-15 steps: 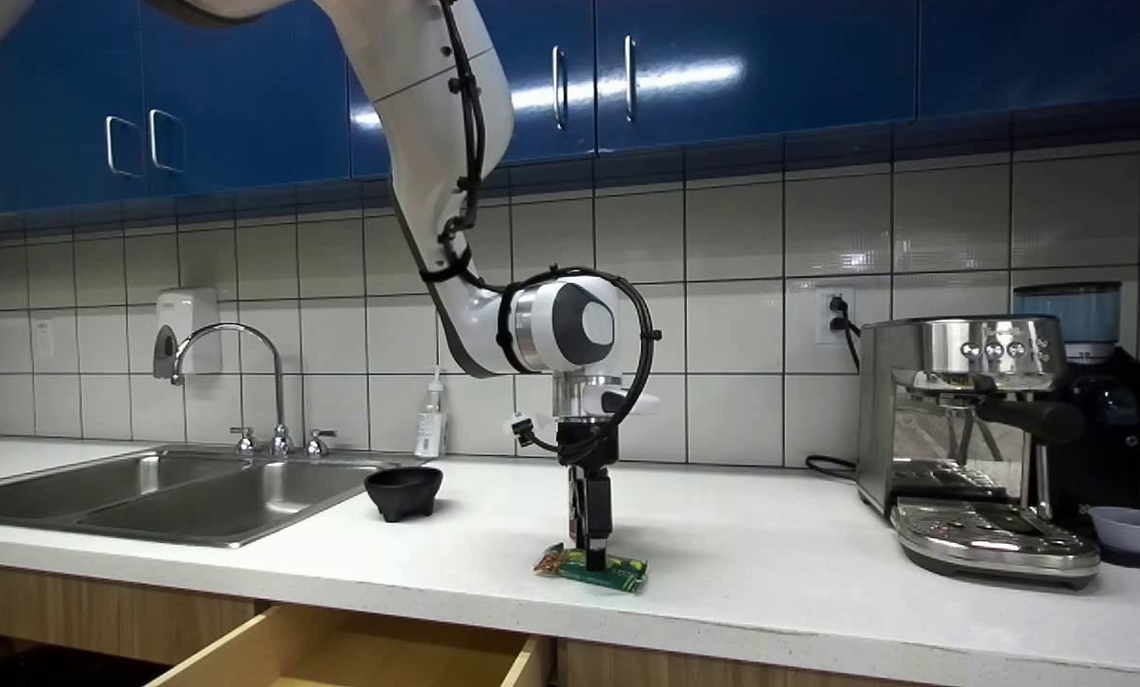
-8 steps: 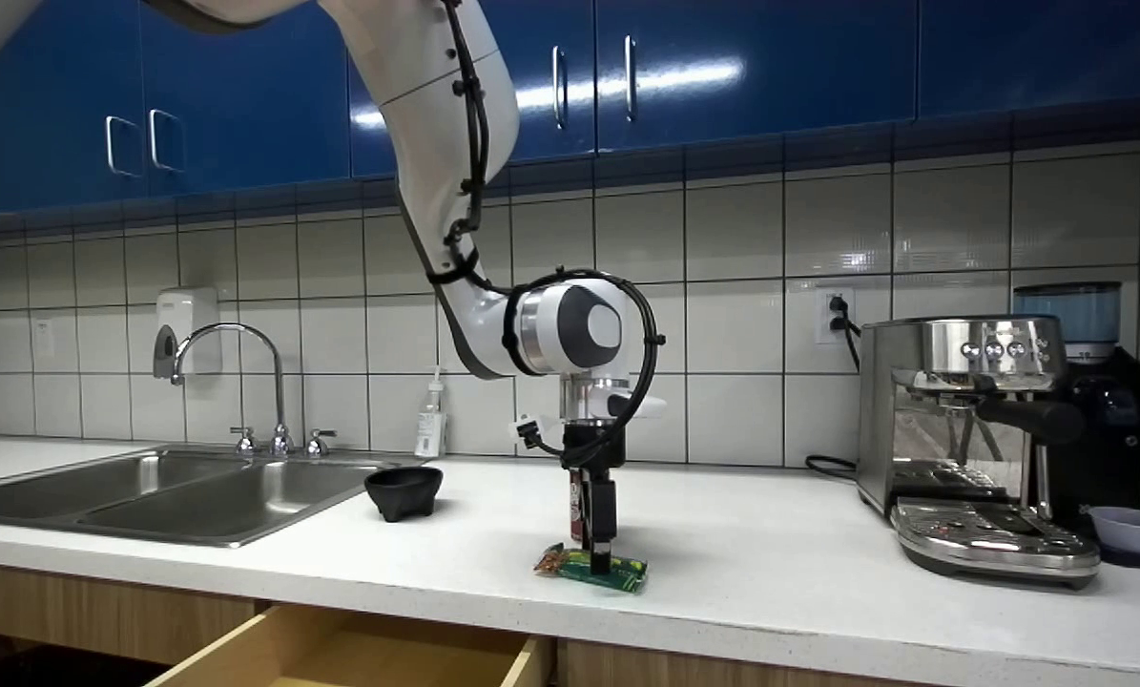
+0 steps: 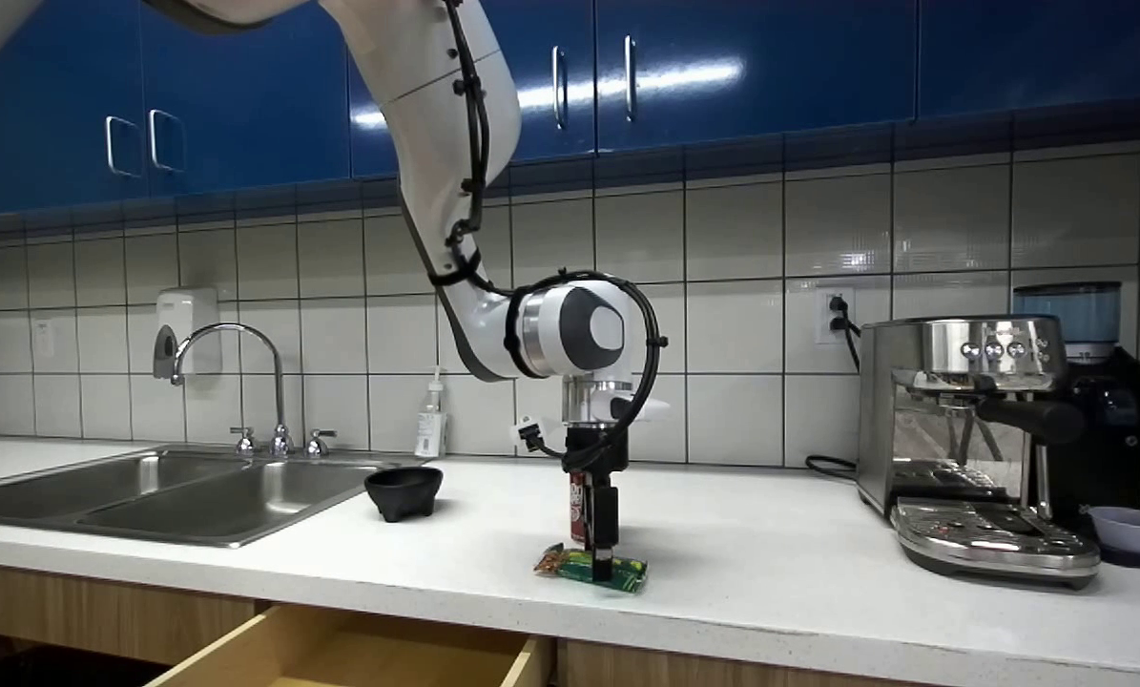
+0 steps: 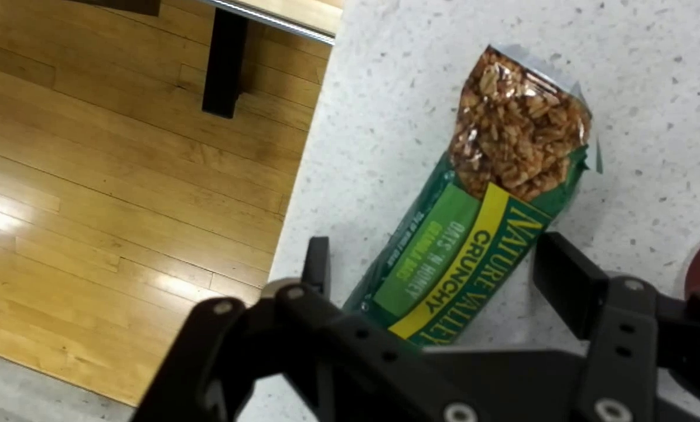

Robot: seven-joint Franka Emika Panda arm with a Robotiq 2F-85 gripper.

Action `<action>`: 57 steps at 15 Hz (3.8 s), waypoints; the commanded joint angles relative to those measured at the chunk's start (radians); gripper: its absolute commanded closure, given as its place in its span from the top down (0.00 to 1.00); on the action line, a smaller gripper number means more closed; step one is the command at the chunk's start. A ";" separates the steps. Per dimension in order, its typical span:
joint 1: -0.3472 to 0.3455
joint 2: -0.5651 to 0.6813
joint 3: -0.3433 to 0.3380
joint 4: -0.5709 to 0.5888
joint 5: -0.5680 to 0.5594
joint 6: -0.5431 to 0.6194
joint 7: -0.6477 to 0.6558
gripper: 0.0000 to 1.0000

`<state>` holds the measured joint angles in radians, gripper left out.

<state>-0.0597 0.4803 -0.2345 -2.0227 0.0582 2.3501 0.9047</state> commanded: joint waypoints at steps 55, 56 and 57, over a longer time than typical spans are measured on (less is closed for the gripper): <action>0.152 -0.410 0.213 -0.522 -0.142 0.045 -0.140 1.00; 0.151 -0.416 0.214 -0.526 -0.140 0.043 -0.150 1.00; 0.150 -0.425 0.215 -0.532 -0.136 0.040 -0.164 1.00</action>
<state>0.1090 0.1072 -0.0338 -2.5287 -0.0808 2.4107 0.7897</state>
